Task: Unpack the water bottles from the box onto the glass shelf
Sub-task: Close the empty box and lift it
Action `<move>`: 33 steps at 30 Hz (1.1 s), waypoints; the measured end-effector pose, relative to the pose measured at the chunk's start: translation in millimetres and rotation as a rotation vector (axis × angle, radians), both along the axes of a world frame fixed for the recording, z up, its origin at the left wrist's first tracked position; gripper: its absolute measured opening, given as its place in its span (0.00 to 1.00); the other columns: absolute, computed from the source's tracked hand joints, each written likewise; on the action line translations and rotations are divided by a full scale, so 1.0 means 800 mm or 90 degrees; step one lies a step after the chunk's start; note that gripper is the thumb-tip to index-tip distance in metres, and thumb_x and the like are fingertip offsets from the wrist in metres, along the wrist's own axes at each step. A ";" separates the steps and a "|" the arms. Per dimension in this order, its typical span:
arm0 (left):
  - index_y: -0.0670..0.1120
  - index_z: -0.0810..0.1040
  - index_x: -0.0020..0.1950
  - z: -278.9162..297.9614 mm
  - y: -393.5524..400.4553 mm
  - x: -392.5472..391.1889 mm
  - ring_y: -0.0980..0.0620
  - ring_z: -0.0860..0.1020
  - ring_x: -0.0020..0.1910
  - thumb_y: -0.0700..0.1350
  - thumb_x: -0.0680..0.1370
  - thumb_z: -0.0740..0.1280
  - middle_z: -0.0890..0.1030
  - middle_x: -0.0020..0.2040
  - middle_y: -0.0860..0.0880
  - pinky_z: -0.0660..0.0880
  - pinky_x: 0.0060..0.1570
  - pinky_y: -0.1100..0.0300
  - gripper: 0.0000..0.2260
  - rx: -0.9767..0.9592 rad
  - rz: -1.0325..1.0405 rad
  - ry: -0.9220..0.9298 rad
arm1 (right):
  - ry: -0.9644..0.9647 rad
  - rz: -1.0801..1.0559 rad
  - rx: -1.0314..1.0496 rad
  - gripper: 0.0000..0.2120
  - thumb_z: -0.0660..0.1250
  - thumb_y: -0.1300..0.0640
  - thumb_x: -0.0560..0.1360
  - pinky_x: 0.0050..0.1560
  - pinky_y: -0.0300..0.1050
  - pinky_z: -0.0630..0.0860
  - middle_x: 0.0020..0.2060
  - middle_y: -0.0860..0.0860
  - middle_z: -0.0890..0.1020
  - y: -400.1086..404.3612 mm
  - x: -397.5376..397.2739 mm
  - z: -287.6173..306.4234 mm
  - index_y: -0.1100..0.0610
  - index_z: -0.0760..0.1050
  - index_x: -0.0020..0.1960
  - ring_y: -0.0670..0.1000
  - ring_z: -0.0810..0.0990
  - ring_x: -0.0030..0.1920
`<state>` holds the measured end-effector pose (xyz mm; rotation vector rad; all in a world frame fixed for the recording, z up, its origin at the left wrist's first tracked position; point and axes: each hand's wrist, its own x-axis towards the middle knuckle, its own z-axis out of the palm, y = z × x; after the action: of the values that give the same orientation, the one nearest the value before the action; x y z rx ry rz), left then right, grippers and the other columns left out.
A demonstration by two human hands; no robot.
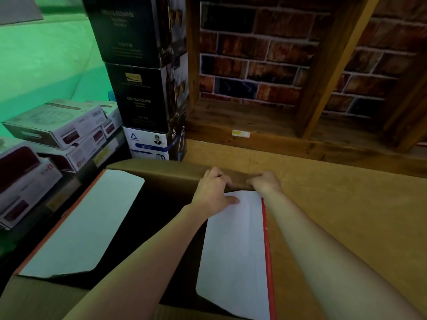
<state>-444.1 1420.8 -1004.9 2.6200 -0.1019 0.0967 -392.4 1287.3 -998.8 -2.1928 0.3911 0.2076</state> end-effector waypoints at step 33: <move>0.45 0.79 0.48 0.059 0.021 -0.044 0.54 0.75 0.43 0.41 0.71 0.72 0.78 0.41 0.53 0.68 0.38 0.66 0.07 -0.044 -0.187 0.256 | 0.107 0.504 -0.164 0.08 0.66 0.67 0.74 0.45 0.41 0.78 0.49 0.57 0.81 0.009 -0.079 0.071 0.59 0.78 0.52 0.51 0.79 0.47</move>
<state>-479.4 1437.8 -957.8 2.4709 -0.3310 -0.5147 -455.8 1294.1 -942.3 -2.4906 -0.4072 0.8083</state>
